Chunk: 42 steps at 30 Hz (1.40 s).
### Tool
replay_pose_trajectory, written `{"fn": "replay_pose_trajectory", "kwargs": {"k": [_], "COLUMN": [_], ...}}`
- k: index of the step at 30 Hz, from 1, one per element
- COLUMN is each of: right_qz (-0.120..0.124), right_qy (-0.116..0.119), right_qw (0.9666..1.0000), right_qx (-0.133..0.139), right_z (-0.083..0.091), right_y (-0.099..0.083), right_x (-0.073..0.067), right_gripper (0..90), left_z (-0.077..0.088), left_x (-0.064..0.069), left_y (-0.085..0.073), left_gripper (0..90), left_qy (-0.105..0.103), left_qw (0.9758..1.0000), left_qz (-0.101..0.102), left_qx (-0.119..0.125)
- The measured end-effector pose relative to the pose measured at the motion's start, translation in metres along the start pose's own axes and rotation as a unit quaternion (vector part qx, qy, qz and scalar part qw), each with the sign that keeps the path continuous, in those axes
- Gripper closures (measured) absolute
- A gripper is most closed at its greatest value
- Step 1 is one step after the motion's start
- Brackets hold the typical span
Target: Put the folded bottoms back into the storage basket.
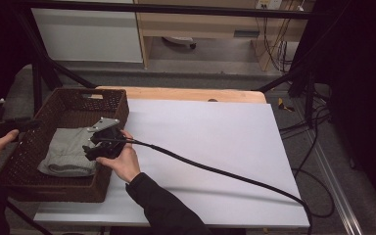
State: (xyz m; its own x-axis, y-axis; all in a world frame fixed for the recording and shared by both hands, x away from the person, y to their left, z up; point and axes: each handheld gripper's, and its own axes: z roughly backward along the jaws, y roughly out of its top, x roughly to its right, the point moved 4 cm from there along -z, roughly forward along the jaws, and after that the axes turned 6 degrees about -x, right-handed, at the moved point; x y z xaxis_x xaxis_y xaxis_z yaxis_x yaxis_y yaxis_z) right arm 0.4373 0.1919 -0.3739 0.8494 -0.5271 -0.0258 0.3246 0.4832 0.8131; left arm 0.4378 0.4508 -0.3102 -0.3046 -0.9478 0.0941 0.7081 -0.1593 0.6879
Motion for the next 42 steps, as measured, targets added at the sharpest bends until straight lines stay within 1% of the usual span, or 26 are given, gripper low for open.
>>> {"fn": "replay_pose_trajectory", "kwargs": {"k": [3, 4, 5, 6, 9, 10, 13, 15, 18, 21, 22, 23, 24, 25, 29, 31, 35, 38, 40, 41, 42], "right_qz": [0.004, 0.003, 0.003, 0.002, -0.001, -0.002, -0.004, -0.008, -0.008, -0.013, -0.014, -0.017, -0.02, -0.019, -0.027, -0.029, -0.035, -0.039, -0.043, -0.043, -0.047], "right_qy": [0.0, 0.002, 0.002, 0.008, 0.005, 0.005, 0.006, 0.007, 0.0, 0.0, 0.003, 0.007, 0.007, 0.004, 0.006, 0.005, 0.001, -0.004, -0.007, -0.007, -0.009], "right_qw": [1.0, 1.0, 1.0, 1.0, 1.0, 1.0, 1.0, 0.9999, 0.9999, 0.9999, 0.9998, 0.9998, 0.9997, 0.9998, 0.9995, 0.9995, 0.9993, 0.9992, 0.999, 0.999, 0.9988], "right_qx": [0.002, 0.001, 0.001, -0.002, 0.002, 0.004, -0.005, -0.007, -0.01, -0.01, -0.01, -0.012, -0.011, -0.011, -0.014, -0.012, -0.011, -0.011, -0.01, -0.01, -0.009], "right_z": [0.008, 0.01, 0.01, 0.015, 0.023, 0.025, 0.032, 0.037, 0.043, 0.051, 0.053, 0.056, 0.058, 0.061, 0.072, 0.077, 0.087, 0.095, 0.101, 0.101, 0.106], "right_y": [-0.001, -0.002, -0.002, -0.003, -0.004, -0.005, -0.007, -0.01, -0.014, -0.018, -0.019, -0.021, -0.022, -0.024, -0.031, -0.035, -0.042, -0.048, -0.053, -0.053, -0.057], "right_x": [0.003, 0.003, 0.003, 0.005, 0.006, 0.007, 0.01, 0.013, 0.017, 0.022, 0.023, 0.024, 0.026, 0.028, 0.035, 0.038, 0.045, 0.051, 0.055, 0.055, 0.059], "right_gripper": [19.5, 18.3, 18.3, 16.2, 15.3, 14.0, 10.4, 9.9, 8.8, 8.1, 8.0, 7.2, 7.2, 7.2, 5.8, 6.0, 5.6, 5.5, 5.3, 5.3, 5.0], "left_z": [-0.001, -0.002, -0.002, -0.003, -0.006, -0.006, -0.008, -0.009, -0.011, -0.013, -0.014, -0.014, -0.016, -0.018, -0.022, -0.025, -0.031, -0.035, -0.038, -0.038, -0.041], "left_x": [0.003, 0.006, 0.006, 0.009, 0.015, 0.016, 0.022, 0.026, 0.033, 0.04, 0.043, 0.043, 0.049, 0.052, 0.063, 0.067, 0.079, 0.087, 0.093, 0.093, 0.099], "left_y": [-0.001, -0.002, -0.002, -0.003, -0.003, -0.003, -0.004, -0.004, -0.003, -0.003, -0.003, -0.003, -0.002, -0.002, -0.002, -0.003, -0.005, -0.004, -0.005, -0.005, -0.005], "left_gripper": [43.1, 40.5, 38.8, 36.7, 31.2, 29.7, 25.5, 23.0, 19.0, 15.8, 15.0, 14.3, 13.7, 13.1, 11.4, 10.5, 8.8, 8.0, 7.7, 7.7, 7.5], "left_qy": [-0.001, -0.005, -0.005, -0.009, -0.018, -0.019, -0.023, -0.023, -0.025, -0.027, -0.029, -0.029, -0.032, -0.034, -0.042, -0.044, -0.053, -0.06, -0.064, -0.064, -0.066], "left_qw": [1.0, 1.0, 1.0, 0.9999, 0.9998, 0.9997, 0.9996, 0.9995, 0.9993, 0.999, 0.9989, 0.9989, 0.9986, 0.9984, 0.9978, 0.9974, 0.9963, 0.9958, 0.9952, 0.9952, 0.9945], "left_qz": [-0.001, -0.001, -0.001, -0.003, -0.006, -0.008, -0.013, -0.019, -0.026, -0.032, -0.035, -0.035, -0.041, -0.044, -0.05, -0.057, -0.067, -0.069, -0.074, -0.074, -0.08], "left_qx": [0.003, 0.005, 0.005, 0.008, 0.01, 0.011, 0.011, 0.011, 0.01, 0.014, 0.014, 0.014, 0.014, 0.014, 0.013, 0.01, 0.005, 0.008, 0.008, 0.008, 0.007]}}
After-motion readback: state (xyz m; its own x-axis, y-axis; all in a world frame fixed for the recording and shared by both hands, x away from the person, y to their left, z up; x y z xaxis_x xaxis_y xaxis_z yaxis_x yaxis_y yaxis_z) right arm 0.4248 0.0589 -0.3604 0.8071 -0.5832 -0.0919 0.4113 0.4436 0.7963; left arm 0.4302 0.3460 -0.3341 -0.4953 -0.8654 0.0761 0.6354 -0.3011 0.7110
